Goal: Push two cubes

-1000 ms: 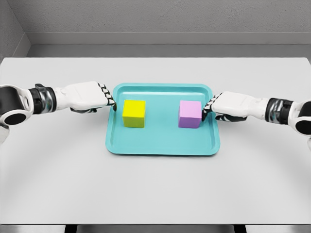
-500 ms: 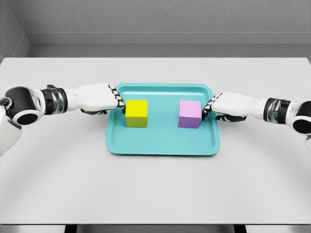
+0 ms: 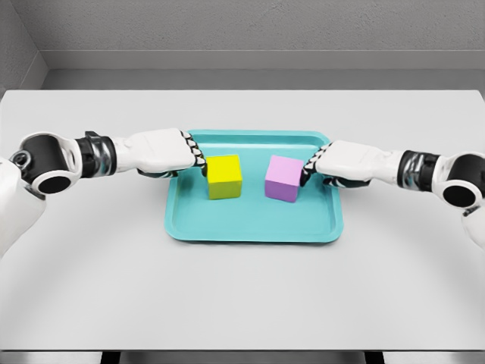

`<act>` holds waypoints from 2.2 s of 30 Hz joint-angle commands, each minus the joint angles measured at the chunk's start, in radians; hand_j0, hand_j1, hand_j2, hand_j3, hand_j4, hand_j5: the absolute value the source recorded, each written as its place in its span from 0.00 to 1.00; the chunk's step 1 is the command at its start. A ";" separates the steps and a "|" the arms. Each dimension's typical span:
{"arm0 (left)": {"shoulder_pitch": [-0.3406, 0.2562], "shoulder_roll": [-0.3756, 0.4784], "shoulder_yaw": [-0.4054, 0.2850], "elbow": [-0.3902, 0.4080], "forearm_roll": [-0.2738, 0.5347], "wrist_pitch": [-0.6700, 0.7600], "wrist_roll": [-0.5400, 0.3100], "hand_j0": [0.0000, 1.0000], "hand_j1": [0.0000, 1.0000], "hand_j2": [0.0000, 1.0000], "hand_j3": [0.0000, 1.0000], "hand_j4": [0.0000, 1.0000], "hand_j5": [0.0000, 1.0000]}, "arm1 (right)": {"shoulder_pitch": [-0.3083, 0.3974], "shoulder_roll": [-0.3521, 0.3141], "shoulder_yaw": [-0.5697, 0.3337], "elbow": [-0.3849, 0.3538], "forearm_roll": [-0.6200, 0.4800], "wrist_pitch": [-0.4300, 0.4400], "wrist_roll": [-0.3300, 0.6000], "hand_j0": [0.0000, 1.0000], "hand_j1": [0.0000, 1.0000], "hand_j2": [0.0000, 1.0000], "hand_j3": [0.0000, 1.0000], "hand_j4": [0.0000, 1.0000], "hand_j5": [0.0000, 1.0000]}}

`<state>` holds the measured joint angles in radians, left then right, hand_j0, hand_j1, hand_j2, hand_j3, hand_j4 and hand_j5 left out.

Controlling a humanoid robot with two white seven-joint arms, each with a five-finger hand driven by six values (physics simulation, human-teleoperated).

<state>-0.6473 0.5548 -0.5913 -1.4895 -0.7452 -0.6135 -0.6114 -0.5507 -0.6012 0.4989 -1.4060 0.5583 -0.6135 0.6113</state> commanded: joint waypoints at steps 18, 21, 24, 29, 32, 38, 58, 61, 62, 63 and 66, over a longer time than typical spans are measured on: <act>-0.002 -0.030 0.001 -0.003 -0.019 0.003 0.001 0.68 0.68 0.68 0.68 0.68 0.68 | -0.054 0.063 0.033 0.084 0.072 0.003 0.000 0.59 0.59 0.59 0.59 0.59 0.59; -0.002 -0.042 0.001 -0.003 -0.020 0.003 0.001 0.68 0.68 0.68 0.68 0.68 0.68 | -0.064 0.072 0.033 0.098 0.078 0.003 0.000 0.59 0.59 0.59 0.59 0.59 0.59; -0.002 -0.052 0.001 -0.003 -0.020 0.003 0.001 0.68 0.68 0.68 0.68 0.68 0.68 | -0.072 0.078 0.033 0.110 0.080 0.003 0.000 0.59 0.59 0.59 0.59 0.59 0.59; -0.002 -0.056 0.001 -0.003 -0.028 0.003 0.001 0.68 0.68 0.68 0.68 0.68 0.68 | -0.087 0.093 0.033 0.128 0.084 0.003 0.000 0.59 0.59 0.59 0.59 0.59 0.59; -0.005 -0.058 0.001 -0.002 -0.028 0.003 0.001 0.68 0.68 0.68 0.68 0.68 0.68 | -0.094 0.109 0.033 0.130 0.092 0.003 0.000 0.59 0.59 0.59 0.59 0.59 0.59; -0.005 -0.065 0.001 -0.002 -0.036 0.003 0.001 0.69 0.69 0.69 0.69 0.69 0.69 | -0.094 0.123 0.033 0.151 0.100 0.003 0.000 0.59 0.59 0.59 0.59 0.59 0.59; -0.009 0.033 0.053 -0.006 0.001 0.003 0.001 0.51 0.51 0.51 0.51 0.51 0.51 | -0.095 0.130 0.040 0.156 0.109 0.003 0.000 0.59 0.59 0.59 0.59 0.59 0.59; -0.012 0.068 0.064 -0.008 0.021 0.003 0.001 0.51 0.51 0.51 0.51 0.51 0.51 | -0.095 0.130 0.046 0.156 0.109 0.003 0.000 0.59 0.59 0.59 0.59 0.59 0.59; -0.014 0.082 0.064 -0.006 0.030 0.003 0.001 0.51 0.51 0.51 0.51 0.51 0.51 | -0.095 0.130 0.049 0.156 0.109 0.003 0.000 0.59 0.59 0.59 0.59 0.59 0.59; -0.015 0.083 0.065 -0.006 0.030 0.003 0.001 0.51 0.51 0.51 0.51 0.51 0.51 | -0.095 0.130 0.052 0.156 0.109 0.003 0.000 0.59 0.59 0.59 0.59 0.59 0.59; -0.014 0.083 0.068 -0.006 0.030 0.003 0.001 0.51 0.51 0.51 0.51 0.51 0.51 | -0.095 0.130 0.052 0.154 0.109 0.003 0.000 0.59 0.59 0.59 0.59 0.59 0.59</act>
<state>-0.6611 0.6300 -0.5274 -1.4959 -0.7229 -0.6134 -0.6113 -0.6458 -0.4707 0.5478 -1.2512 0.6651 -0.6076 0.6104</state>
